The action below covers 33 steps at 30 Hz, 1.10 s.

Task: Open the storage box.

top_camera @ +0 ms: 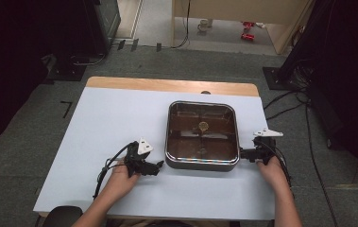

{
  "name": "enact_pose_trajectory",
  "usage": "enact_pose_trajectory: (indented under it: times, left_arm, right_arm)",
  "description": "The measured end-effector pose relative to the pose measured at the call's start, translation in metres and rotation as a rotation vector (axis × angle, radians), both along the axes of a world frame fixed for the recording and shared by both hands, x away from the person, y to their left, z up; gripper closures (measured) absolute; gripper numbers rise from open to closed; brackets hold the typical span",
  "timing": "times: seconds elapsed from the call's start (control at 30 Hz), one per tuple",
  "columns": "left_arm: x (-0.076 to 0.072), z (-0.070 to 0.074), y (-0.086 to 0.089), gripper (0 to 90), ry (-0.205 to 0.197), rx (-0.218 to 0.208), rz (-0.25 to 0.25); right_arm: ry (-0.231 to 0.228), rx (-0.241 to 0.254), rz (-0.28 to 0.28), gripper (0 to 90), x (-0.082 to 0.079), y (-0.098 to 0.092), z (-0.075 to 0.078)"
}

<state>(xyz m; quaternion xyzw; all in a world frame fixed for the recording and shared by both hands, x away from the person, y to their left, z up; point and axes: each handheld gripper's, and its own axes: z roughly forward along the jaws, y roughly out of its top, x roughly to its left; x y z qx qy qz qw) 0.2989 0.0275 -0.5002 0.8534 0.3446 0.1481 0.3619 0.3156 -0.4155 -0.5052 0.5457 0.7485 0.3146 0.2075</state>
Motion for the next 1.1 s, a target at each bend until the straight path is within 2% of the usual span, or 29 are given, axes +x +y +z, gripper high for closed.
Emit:
enact_pose_trajectory:
  times: [0.5, 0.53, 0.63, 0.8, 0.97, 1.1]
  left_arm:
    - [0.000, 0.000, -0.001, 9.1, 0.003, 0.004, 0.001]
    - [0.002, 0.003, -0.003, 9.2, 0.021, 0.025, 0.002]
    - [0.004, 0.005, -0.004, 9.5, 0.034, 0.047, -0.011]
    - [0.008, 0.009, -0.004, 13.6, 0.061, 0.067, -0.043]
    - [0.008, 0.011, -0.002, 15.1, 0.064, 0.078, -0.061]
    - [0.011, 0.018, 0.001, 21.0, 0.096, 0.045, -0.057]
  right_arm:
    - [0.000, 0.000, 0.000, 0.0, 0.000, 0.000, 0.000]
    - [0.000, 0.000, 0.000, 0.0, 0.000, 0.000, 0.000]
    - [0.000, 0.000, 0.000, 0.0, 0.000, 0.000, 0.000]
    - [0.000, 0.000, 0.000, 0.0, 0.000, 0.000, 0.000]
    - [0.000, 0.000, 0.000, 0.0, 0.000, 0.000, 0.000]
    - [0.000, 0.000, 0.000, 0.0, 0.000, 0.000, 0.000]
